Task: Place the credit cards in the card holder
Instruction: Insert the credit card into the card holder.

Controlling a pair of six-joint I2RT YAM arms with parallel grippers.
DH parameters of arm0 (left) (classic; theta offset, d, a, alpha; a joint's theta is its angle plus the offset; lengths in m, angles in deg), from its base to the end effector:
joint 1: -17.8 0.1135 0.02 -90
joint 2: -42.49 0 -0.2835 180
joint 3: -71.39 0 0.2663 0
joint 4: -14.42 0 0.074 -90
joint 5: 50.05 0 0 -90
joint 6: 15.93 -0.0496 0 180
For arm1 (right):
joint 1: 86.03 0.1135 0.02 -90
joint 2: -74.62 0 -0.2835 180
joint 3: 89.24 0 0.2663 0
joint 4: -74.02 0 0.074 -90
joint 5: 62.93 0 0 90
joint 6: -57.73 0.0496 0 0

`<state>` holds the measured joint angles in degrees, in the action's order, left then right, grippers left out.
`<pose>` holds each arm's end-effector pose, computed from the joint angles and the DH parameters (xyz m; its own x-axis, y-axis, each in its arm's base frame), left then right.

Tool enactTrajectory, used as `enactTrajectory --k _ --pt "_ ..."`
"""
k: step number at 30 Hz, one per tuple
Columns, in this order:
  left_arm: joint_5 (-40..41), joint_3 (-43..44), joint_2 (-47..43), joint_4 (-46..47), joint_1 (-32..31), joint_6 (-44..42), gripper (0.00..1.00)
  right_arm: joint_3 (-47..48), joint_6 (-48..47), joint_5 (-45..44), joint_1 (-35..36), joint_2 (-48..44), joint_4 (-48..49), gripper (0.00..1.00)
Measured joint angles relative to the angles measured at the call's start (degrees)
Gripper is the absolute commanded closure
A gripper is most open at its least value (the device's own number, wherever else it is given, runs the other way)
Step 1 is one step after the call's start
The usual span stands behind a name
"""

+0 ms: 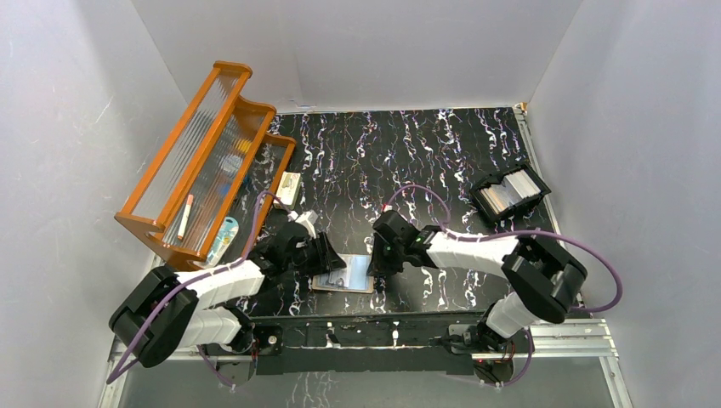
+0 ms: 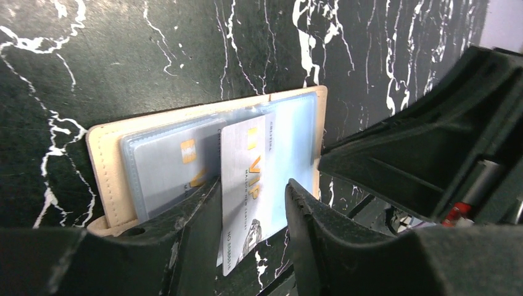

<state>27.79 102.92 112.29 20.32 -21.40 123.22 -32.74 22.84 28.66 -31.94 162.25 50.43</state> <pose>0.1752 -0.1564 0.1490 -0.8430 -0.2667 -0.4671 0.1805 0.6779 -0.7126 0.1793 0.2499 0.1582 -0.9457 0.0921 -0.3118 -0.0758 0.8703 0.4867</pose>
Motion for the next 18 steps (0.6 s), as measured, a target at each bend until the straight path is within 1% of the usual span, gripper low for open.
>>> enactTrajectory --k 4,6,13,18 --pt "2.38 3.32 -0.04 -6.62 0.0 -0.35 0.57 -2.58 -0.02 -1.46 0.0 -4.72 0.44 0.78" --pt "3.04 4.17 -0.04 -8.39 0.0 -0.63 0.56 -3.43 -0.02 -1.73 0.0 -6.45 0.48 0.78" --pt "4.02 5.81 -0.09 -11.58 -0.02 -1.73 0.56 -4.92 0.02 -1.97 0.0 -7.34 1.84 0.78" --pt "4.02 5.99 -0.07 -12.07 -0.02 -2.03 0.56 -5.7 0.24 -1.84 0.0 -7.15 2.73 0.79"
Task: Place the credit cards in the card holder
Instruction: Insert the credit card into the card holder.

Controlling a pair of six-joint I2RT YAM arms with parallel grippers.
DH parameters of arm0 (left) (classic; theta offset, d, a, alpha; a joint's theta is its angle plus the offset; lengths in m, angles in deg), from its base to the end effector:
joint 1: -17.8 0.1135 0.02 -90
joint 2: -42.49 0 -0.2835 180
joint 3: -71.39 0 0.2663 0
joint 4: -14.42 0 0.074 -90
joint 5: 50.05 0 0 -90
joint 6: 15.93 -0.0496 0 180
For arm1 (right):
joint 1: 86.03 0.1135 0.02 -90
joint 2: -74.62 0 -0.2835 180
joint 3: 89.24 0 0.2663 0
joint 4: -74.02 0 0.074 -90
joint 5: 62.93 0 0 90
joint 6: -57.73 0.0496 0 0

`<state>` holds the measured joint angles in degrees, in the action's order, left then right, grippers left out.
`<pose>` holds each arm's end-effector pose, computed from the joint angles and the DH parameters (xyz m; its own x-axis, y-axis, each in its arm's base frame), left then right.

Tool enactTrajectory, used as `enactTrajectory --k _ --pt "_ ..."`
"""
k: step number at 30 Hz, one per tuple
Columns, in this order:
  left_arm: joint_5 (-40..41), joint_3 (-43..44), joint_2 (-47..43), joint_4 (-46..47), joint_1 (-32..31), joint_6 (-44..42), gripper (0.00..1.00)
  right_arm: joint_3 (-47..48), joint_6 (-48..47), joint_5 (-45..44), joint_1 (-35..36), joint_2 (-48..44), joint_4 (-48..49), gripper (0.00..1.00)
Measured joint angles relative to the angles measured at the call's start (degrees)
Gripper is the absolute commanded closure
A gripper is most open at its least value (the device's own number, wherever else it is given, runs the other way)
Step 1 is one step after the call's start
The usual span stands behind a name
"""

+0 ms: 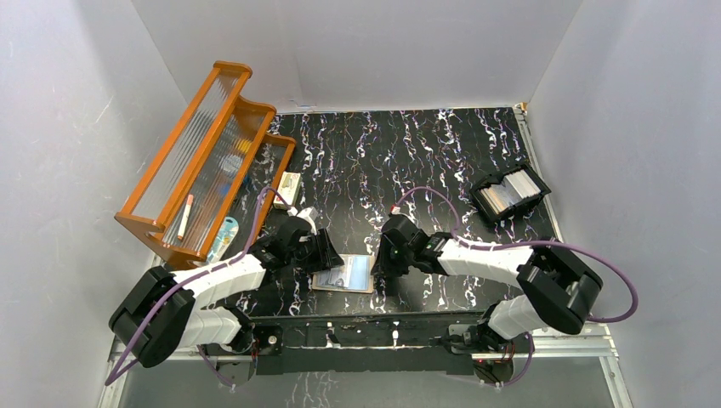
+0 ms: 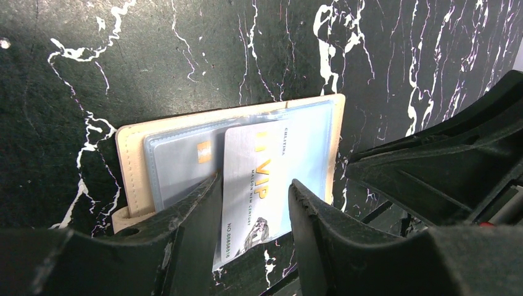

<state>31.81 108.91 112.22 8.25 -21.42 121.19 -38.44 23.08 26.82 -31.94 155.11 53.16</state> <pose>0.1843 -0.1595 0.1611 -0.8490 -0.2434 -0.4690 0.1320 0.7618 -0.6343 0.1662 0.2291 0.1658 -0.9224 0.1287 -0.3640 -0.0870 0.8492 0.5208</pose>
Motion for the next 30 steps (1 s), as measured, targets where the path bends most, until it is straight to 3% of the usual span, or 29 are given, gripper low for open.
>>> enactTrajectory --k 30 --pt "-3.17 4.68 5.81 -3.32 -3.91 0.39 0.56 -2.12 1.46 4.04 -0.07 5.03 9.68 0.78"
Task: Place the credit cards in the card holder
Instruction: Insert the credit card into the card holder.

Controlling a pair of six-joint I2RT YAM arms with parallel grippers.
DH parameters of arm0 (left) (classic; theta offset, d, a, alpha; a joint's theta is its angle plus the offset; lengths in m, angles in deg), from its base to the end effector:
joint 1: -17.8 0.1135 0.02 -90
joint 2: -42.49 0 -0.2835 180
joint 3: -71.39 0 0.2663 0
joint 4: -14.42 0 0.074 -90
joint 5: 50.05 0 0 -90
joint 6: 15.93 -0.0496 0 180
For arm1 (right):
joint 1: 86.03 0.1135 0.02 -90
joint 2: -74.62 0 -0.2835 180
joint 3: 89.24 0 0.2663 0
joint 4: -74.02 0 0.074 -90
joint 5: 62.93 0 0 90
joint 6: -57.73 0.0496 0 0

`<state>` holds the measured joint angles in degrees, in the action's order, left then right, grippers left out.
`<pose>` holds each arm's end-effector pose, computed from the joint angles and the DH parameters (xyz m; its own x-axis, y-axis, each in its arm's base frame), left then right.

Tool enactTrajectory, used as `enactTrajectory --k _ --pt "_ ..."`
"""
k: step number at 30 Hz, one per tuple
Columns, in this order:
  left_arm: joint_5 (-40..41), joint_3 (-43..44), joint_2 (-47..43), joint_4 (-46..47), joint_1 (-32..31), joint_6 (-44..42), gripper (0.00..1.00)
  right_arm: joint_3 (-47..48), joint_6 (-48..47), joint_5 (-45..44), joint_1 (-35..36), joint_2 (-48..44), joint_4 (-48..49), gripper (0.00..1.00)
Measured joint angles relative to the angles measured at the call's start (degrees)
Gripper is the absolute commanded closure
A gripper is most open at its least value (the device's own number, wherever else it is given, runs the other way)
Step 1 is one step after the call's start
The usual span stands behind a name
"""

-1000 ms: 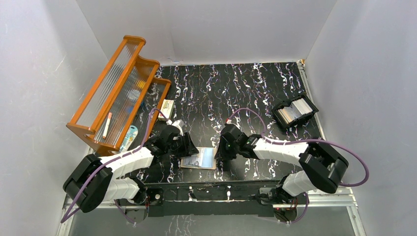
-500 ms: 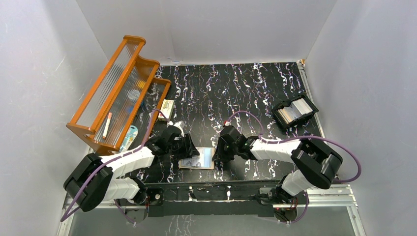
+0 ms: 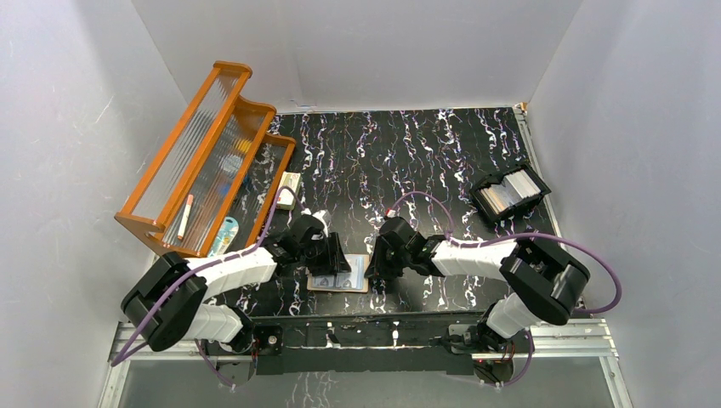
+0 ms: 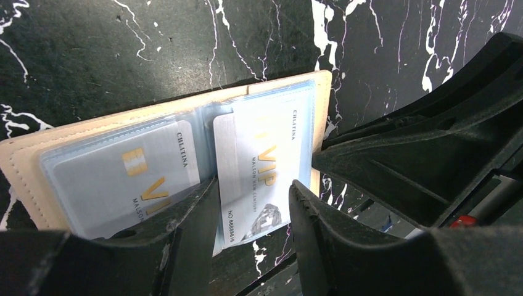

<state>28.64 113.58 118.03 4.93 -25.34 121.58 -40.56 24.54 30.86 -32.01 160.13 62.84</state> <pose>0.1842 -0.1860 0.1582 -0.9069 -0.1411 -0.3970 0.1579 0.7597 -0.6308 0.1698 0.2395 0.1447 -0.9365 0.1314 -0.3251 -0.0908 0.8047 0.5868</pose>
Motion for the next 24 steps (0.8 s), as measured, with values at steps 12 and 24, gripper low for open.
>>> enactTrajectory --k 12,24 --pt "-2.86 0.13 1.75 3.76 -0.44 -1.03 0.64 0.09 -0.31 -0.55 0.0 -0.28 -0.44 0.74" --pt "-5.86 -0.44 1.84 8.17 -1.31 2.67 0.75 0.09 -1.36 -8.52 -0.02 -4.52 -7.78 0.64"
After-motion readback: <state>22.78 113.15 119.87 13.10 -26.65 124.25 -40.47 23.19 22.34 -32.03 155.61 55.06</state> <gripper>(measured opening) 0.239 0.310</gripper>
